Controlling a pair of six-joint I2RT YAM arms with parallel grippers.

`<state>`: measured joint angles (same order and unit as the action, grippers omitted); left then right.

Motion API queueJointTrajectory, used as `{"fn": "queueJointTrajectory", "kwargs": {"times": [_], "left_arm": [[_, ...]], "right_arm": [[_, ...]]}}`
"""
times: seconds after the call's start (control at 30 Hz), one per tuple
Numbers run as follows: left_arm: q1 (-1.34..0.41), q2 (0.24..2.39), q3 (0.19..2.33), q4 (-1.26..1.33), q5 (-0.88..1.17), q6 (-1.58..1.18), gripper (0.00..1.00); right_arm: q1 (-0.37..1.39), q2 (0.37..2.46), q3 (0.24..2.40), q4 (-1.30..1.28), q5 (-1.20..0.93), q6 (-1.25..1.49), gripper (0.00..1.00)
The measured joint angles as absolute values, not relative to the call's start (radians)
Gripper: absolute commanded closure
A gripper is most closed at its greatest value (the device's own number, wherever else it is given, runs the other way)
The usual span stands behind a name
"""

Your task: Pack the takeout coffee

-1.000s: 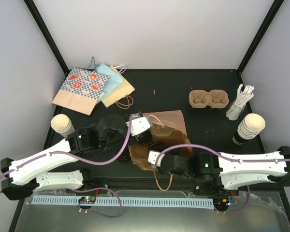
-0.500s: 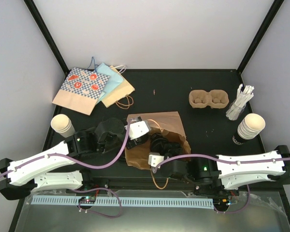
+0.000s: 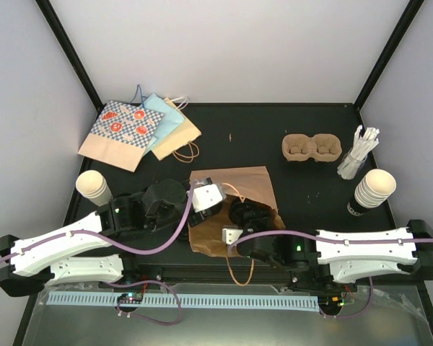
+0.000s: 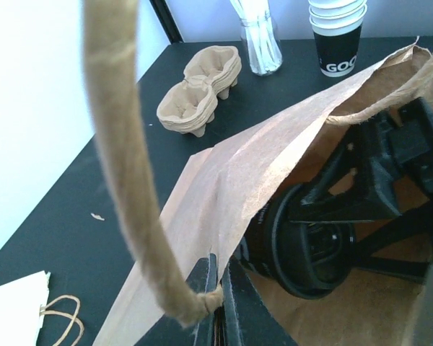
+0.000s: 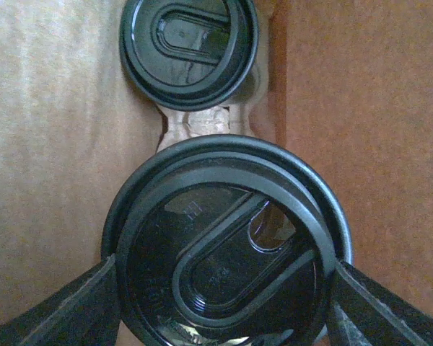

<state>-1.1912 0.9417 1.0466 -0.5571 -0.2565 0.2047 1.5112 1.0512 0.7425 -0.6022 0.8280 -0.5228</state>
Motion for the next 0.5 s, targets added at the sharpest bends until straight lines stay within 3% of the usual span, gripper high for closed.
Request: {"fn": "queueJointTrajectory", "kwargs": {"times": [0.5], "left_arm": [[-1.202, 0.942, 1.044, -0.561, -0.231, 0.169, 0.99]], "right_arm": [[1.335, 1.123, 0.748, -0.503, 0.692, -0.669, 0.52]]}}
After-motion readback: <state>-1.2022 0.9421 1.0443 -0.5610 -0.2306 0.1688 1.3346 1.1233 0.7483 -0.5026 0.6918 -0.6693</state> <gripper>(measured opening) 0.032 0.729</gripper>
